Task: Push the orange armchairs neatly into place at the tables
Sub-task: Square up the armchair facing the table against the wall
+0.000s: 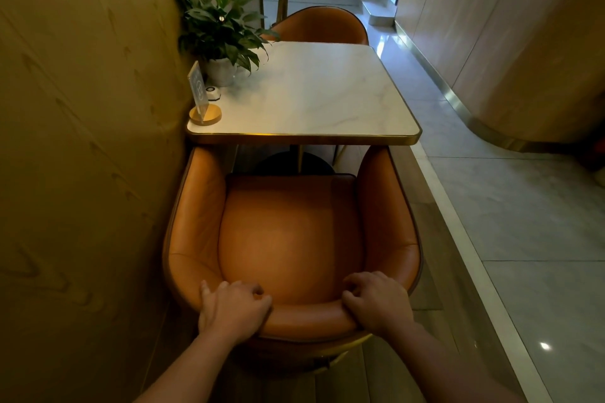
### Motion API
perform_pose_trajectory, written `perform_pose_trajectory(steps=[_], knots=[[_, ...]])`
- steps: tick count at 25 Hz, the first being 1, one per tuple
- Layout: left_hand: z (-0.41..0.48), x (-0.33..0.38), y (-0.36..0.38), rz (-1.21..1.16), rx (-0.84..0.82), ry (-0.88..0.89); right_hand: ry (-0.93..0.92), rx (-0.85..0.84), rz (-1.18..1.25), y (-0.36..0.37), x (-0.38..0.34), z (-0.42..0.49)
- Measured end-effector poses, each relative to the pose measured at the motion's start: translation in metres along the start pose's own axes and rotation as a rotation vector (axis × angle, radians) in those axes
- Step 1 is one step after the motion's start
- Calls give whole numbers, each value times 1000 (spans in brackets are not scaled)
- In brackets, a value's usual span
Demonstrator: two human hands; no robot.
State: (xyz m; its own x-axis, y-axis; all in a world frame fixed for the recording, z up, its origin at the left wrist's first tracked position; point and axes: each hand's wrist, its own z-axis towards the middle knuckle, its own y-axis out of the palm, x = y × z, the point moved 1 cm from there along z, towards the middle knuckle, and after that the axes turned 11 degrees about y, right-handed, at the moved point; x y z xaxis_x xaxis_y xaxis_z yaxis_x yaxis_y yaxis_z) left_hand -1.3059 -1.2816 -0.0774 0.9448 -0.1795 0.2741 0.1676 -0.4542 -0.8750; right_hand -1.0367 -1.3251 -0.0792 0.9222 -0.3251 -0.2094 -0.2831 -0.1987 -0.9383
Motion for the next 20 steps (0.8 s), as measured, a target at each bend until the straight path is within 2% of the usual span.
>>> perform_pose_trajectory(steps=[10,14,16,20], knots=[[2,-2,2,22,-27,2,20,-62,-34,-1,-1,1],[0,-1,-5,-2,-76,11,44,-195,-39,-8,-3,4],[-3,2,-17,-27,-81,-2,90,-261,48,-15,-5,3],[-14,17,-51,7,17,42,137,-161,201,-42,-17,-4]])
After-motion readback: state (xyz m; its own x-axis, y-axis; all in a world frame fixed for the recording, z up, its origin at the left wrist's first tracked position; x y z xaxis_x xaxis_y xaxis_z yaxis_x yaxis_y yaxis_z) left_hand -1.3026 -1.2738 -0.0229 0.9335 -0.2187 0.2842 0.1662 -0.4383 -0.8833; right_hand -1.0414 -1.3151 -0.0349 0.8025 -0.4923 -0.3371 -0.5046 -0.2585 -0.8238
